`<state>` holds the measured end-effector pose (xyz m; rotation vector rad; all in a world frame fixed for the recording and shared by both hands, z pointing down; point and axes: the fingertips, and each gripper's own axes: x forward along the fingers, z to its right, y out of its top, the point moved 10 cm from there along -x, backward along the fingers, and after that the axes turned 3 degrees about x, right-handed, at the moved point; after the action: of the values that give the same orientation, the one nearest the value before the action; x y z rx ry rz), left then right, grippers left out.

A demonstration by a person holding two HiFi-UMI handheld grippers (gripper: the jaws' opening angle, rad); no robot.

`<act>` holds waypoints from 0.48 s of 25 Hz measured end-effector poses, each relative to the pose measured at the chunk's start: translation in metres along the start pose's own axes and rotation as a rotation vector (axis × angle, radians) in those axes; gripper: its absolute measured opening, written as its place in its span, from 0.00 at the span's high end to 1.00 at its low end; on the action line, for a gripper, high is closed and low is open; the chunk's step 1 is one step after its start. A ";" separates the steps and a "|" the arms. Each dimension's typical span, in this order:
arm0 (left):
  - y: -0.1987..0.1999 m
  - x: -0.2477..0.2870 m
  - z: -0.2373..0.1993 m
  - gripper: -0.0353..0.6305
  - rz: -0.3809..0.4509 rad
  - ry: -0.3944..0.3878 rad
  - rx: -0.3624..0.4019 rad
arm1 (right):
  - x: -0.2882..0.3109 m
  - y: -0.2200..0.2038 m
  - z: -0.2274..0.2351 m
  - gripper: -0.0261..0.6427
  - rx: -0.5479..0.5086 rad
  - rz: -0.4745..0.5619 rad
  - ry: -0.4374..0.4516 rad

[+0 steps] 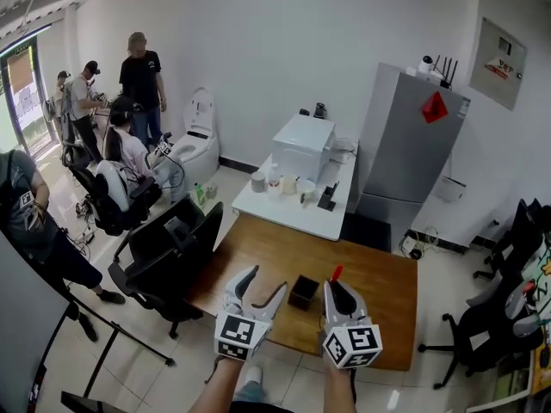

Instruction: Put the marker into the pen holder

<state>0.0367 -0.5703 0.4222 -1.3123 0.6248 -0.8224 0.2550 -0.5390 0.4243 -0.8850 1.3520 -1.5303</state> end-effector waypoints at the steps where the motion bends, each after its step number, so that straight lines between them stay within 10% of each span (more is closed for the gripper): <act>1: 0.003 0.011 -0.008 0.52 0.009 -0.010 0.001 | 0.010 0.004 0.002 0.91 -0.010 0.006 -0.002; 12: 0.021 0.085 -0.087 0.52 0.105 -0.053 0.016 | 0.104 0.022 0.008 0.91 -0.050 0.051 -0.042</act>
<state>0.0201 -0.6885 0.3912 -1.2719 0.6380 -0.7036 0.2288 -0.6389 0.3994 -0.9018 1.3781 -1.4368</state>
